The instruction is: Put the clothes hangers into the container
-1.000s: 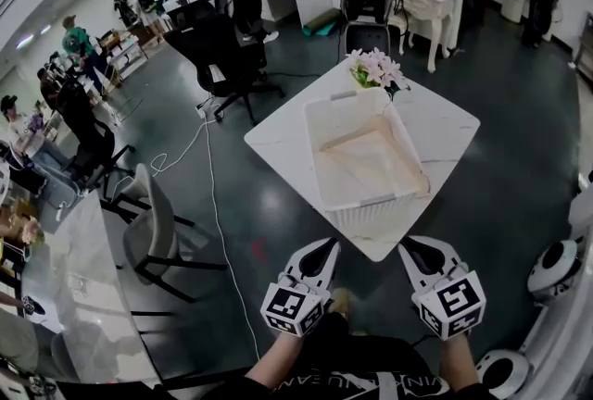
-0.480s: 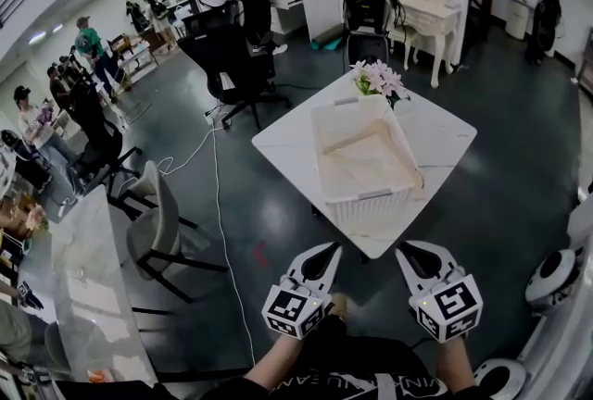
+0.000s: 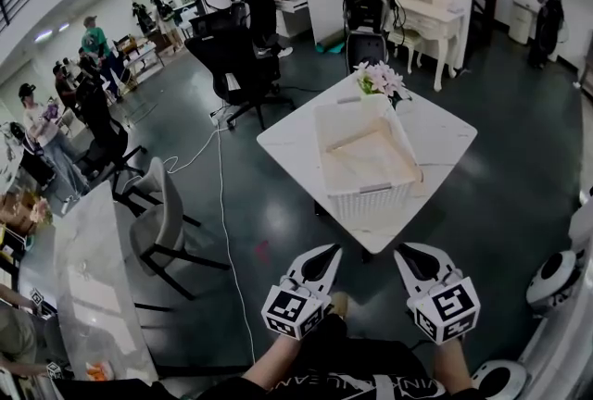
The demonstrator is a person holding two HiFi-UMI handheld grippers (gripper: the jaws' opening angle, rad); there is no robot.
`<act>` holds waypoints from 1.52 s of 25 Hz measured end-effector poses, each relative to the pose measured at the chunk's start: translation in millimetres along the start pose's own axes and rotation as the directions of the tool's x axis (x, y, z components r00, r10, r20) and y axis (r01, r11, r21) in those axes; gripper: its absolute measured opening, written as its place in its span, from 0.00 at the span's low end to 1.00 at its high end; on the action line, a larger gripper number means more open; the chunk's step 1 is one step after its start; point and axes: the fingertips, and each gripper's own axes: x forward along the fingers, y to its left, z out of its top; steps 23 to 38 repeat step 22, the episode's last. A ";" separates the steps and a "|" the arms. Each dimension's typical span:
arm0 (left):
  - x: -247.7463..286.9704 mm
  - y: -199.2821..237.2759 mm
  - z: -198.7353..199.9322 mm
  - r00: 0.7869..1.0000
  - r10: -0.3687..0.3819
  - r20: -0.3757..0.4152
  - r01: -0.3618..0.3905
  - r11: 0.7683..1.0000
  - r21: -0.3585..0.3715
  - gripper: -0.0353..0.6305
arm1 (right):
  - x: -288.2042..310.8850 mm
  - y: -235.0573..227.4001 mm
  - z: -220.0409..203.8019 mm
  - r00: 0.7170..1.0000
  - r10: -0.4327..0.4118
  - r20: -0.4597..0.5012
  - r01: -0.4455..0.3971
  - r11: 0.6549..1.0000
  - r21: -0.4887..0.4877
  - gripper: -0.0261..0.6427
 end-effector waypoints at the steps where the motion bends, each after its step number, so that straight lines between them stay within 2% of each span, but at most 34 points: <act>1: -1.2 -1.1 0.0 1.000 0.000 -0.002 0.000 1.000 0.001 0.07 | -1.0 1.0 -0.2 1.000 0.001 0.001 -0.001 1.000 0.000 0.11; 8: -7.3 -7.2 1.2 1.000 -0.008 -0.010 0.008 1.000 0.016 0.07 | -6.2 5.2 -3.2 1.000 0.007 0.009 -0.007 1.000 0.014 0.11; 13: -15.2 -10.5 -1.9 0.999 -0.013 -0.045 0.015 0.999 0.042 0.07 | -4.5 9.7 -3.7 0.999 0.025 0.040 -0.027 0.999 0.048 0.11; 20: -19.5 -8.9 -6.3 0.997 -0.012 -0.081 0.015 0.999 0.044 0.07 | -0.1 14.6 -13.2 0.999 0.042 0.028 -0.043 0.998 0.049 0.11; 38: -16.2 -10.6 -4.9 0.996 -0.022 -0.085 0.026 0.999 0.045 0.07 | 0.2 11.3 -13.4 0.999 0.040 0.028 -0.041 0.998 0.051 0.11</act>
